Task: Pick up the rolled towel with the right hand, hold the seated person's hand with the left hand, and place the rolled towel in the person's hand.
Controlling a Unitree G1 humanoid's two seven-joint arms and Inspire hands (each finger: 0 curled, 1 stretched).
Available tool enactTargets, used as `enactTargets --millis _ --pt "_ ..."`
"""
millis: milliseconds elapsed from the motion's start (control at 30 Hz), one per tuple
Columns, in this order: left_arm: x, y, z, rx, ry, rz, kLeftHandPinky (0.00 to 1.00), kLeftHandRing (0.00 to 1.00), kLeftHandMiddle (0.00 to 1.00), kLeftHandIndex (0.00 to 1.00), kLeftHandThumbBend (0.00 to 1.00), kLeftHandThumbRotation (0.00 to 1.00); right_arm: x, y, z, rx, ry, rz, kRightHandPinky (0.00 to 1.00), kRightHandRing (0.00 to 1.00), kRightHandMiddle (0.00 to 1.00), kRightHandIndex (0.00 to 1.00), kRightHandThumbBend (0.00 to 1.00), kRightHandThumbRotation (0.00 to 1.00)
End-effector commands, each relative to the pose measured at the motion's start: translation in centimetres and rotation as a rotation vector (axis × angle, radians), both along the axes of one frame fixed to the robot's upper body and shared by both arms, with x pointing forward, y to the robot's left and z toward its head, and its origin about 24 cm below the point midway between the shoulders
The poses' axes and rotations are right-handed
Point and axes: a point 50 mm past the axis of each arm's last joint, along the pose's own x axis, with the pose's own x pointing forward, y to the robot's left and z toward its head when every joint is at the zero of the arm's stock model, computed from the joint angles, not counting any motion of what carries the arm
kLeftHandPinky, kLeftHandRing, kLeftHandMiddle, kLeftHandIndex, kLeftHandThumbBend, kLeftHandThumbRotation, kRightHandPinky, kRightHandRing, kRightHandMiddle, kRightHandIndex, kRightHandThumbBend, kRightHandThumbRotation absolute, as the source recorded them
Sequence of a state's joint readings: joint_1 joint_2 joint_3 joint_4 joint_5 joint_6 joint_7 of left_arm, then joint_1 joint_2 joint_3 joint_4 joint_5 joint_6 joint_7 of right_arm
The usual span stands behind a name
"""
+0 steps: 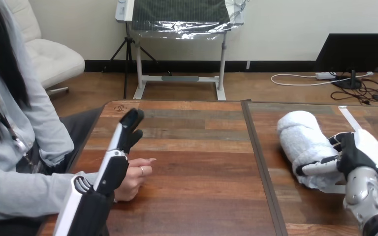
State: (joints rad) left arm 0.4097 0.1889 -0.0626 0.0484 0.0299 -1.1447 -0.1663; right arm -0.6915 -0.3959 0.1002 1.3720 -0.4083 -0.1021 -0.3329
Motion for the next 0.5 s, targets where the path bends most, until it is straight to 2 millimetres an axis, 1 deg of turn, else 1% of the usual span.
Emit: enactTargets --millis 0,167,467 --pt "1.0 0.0 0.8 0.008 -0.062 0.004 0.96 1.00 1.00 1.00 1.00 0.60 0.5 1.7 0.0 0.039 -0.054 0.040 0.48 0.55 0.57 0.49 0.89 0.00" --pt "1.1 0.0 0.7 0.036 -0.056 0.011 0.96 1.00 1.00 1.00 1.00 0.61 0.8 2.1 0.3 0.061 -0.103 0.046 0.47 0.51 0.53 0.49 0.89 0.00" --pt "1.3 0.3 0.5 0.090 -0.037 0.019 0.95 1.00 1.00 1.00 1.00 0.61 1.0 2.8 0.8 0.090 -0.188 0.089 0.46 0.49 0.50 0.49 0.88 0.00"
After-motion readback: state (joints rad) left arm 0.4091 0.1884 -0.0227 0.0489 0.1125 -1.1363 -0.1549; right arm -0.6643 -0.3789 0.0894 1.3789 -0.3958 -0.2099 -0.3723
